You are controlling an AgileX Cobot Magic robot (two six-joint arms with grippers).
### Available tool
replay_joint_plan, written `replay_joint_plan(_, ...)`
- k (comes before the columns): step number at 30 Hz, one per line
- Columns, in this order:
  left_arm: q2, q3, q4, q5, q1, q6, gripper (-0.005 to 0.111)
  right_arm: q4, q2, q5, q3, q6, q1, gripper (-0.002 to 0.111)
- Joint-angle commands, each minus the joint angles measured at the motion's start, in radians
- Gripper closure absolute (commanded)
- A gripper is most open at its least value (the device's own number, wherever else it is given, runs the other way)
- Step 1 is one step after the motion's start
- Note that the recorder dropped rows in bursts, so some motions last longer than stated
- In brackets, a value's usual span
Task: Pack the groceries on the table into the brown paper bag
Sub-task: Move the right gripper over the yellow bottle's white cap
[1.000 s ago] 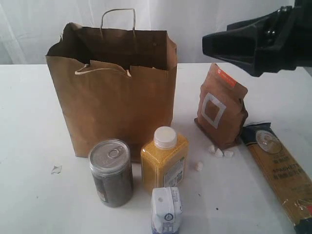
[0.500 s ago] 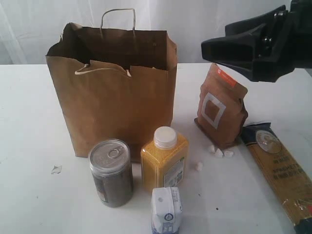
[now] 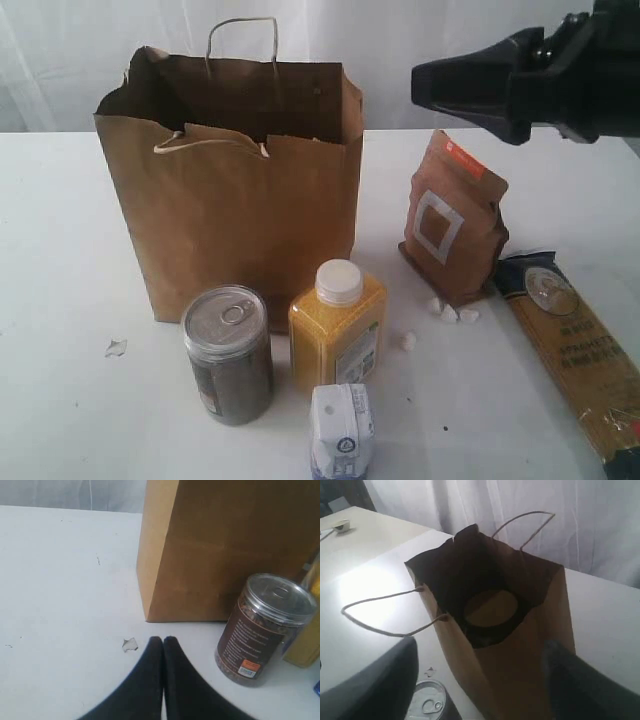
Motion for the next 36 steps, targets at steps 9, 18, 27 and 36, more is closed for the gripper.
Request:
replay_joint_plan(9, -0.005, 0.004, -0.007, -0.005, 0.0, 0.0, 0.107, 0.552, -0.004, 0.163, 0.052, -0.302, 0.003, 0.043)
replay_joint_plan(18, -0.005, 0.004, -0.007, -0.005, 0.0, 0.0, 0.107, 1.455, -0.08, 1.061, 0.103, -1.524, 0.182, 0.048)
replay_joint_plan(27, -0.005, 0.004, -0.007, -0.005, 0.0, 0.0, 0.107, 1.883, -0.078, 1.595, -0.025, -2.224, 0.343, 0.05)
replay_joint_plan(36, -0.005, 0.004, -0.007, -0.005, 0.0, 0.0, 0.107, 1.983, 0.057, 1.613, -0.126, -2.412, 0.47, 0.038)
